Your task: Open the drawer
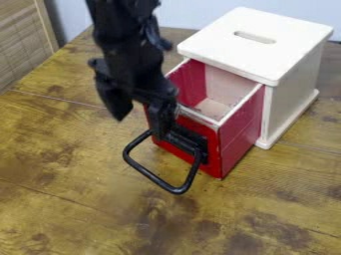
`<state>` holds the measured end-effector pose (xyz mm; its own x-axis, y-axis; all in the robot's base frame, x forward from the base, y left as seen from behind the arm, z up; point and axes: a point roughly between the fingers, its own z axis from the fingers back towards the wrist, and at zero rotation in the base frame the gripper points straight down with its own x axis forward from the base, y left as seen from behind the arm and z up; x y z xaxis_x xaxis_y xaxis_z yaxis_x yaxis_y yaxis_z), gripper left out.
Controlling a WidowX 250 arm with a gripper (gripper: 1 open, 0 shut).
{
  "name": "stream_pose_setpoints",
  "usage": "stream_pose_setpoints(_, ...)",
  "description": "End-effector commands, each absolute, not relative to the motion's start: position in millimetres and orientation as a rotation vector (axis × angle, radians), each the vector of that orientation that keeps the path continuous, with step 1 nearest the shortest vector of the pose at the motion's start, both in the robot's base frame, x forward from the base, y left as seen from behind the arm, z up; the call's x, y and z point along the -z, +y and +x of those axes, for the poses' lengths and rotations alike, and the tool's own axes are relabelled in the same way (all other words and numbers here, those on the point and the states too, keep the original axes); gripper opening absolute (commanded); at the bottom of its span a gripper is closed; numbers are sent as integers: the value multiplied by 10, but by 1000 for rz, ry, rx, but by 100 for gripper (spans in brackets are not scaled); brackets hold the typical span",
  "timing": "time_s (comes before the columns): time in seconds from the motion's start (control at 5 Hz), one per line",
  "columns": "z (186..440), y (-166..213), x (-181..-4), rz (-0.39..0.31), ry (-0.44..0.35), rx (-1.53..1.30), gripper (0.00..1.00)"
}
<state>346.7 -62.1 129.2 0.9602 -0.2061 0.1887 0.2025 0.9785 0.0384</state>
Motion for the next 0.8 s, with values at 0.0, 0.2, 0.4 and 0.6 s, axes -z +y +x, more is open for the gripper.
stream_pose_setpoints(0.0,3269,-674,-1650,18,-288,184,100)
stream_pose_setpoints(0.2,3177,-680,-1548,31,-303,180,100)
stream_pose_setpoints(0.4,3337,-648,-1583,48,-306,153,100)
stream_pose_setpoints(0.6,3285,-567,-1530,108,-312,139,100)
